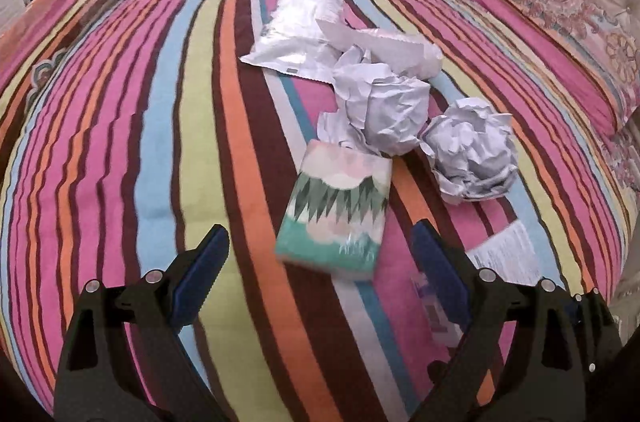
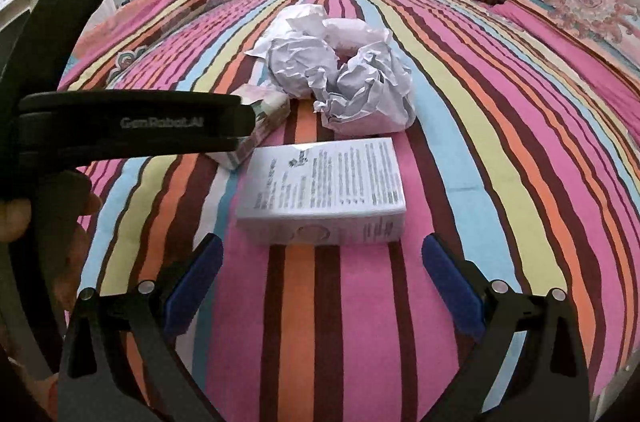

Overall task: Collect trash
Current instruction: 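Grasp the green-patterned tissue pack with the left gripper while the right grasps the white printed box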

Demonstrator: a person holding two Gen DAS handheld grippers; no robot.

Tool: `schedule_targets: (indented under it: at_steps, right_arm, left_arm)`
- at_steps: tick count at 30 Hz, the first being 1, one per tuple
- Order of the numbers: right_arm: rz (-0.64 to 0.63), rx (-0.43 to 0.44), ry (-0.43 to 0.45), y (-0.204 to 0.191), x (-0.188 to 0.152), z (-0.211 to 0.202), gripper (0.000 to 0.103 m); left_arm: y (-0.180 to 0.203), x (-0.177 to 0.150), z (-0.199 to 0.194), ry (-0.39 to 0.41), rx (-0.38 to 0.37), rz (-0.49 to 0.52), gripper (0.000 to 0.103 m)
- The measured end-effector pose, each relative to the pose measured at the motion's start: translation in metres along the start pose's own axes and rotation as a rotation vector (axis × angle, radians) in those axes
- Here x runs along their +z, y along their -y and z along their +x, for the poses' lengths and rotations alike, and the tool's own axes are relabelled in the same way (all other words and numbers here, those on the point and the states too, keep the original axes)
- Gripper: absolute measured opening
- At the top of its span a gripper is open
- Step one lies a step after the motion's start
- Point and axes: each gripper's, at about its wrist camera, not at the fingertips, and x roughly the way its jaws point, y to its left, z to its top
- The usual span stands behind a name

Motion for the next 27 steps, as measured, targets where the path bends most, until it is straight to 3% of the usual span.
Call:
schedule_targets:
  at_steps: [6,11,15,16,18,27]
  right_arm:
    - [0.023,-0.034,-0.009,0.000,0.010,0.013,0.095]
    - [-0.036,-0.061,0.013,-0.006,0.018,0.024,0.095]
    - [-0.081,-0.058,-0.030,-0.008,0.024,0.038,0.092]
    - [-0.078,-0.051,-0.029,-0.005,0.025,0.037,0.083]
    - [-0.078,-0.049,-0.025,-0.003,0.026,0.036,0.077]
    - [-0.035,-0.030,-0.016,0.016,0.016,0.018,0.076]
  left_arm:
    - [-0.002,0.008,0.024,-0.052,0.035,0.016,0.090]
    - [-0.007,0.012,0.033,-0.061,0.032,0.003,0.090]
    - [-0.003,0.011,0.033,-0.054,0.076,0.039,0.072]
    - [-0.004,0.011,0.032,-0.046,0.080,0.036,0.064]
    - [-0.010,0.011,0.029,-0.038,0.092,0.019,0.051]
    - [-0.026,-0.018,0.005,-0.021,0.097,-0.047,0.050]
